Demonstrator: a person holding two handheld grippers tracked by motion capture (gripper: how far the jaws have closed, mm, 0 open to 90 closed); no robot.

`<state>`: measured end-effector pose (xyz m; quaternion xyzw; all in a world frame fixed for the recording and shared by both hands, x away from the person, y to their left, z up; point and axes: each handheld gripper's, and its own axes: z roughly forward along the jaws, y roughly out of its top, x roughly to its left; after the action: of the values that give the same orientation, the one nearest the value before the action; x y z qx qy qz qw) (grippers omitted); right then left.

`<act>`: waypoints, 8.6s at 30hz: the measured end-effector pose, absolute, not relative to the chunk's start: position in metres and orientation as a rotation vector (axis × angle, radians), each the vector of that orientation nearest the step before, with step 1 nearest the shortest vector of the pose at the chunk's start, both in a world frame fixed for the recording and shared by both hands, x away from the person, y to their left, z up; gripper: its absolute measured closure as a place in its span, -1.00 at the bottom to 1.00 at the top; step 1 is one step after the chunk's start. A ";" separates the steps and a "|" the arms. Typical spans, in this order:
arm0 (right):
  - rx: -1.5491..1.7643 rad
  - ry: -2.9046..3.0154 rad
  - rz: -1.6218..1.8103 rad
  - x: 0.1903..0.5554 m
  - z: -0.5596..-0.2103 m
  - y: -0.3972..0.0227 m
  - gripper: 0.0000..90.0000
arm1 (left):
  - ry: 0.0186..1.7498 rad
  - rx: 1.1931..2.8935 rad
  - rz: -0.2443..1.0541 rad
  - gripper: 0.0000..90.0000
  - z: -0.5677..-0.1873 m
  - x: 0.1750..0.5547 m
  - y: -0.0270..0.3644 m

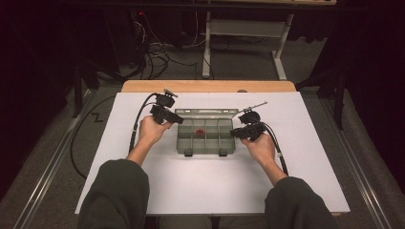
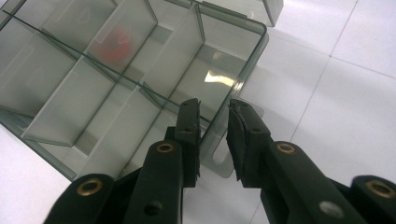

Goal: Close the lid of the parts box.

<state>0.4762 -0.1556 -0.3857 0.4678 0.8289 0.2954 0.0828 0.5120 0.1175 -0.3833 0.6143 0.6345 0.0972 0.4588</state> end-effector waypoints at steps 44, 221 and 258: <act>1.228 2.404 0.996 0.462 -0.357 -0.167 1.00 | 1.522 1.524 0.227 0.56 -0.386 0.486 0.130; 1.067 2.549 0.998 0.434 -0.380 -0.161 1.00 | 1.314 1.659 0.311 0.57 -0.390 0.422 0.101; 1.089 2.480 1.049 0.426 -0.368 -0.173 0.63 | 1.326 1.538 0.327 -0.09 -0.379 0.409 0.115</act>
<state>0.4255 -0.1733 -0.3683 0.3721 0.8479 0.3586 0.1181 0.4092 0.1152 -0.3790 0.6404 0.5522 0.1362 0.5162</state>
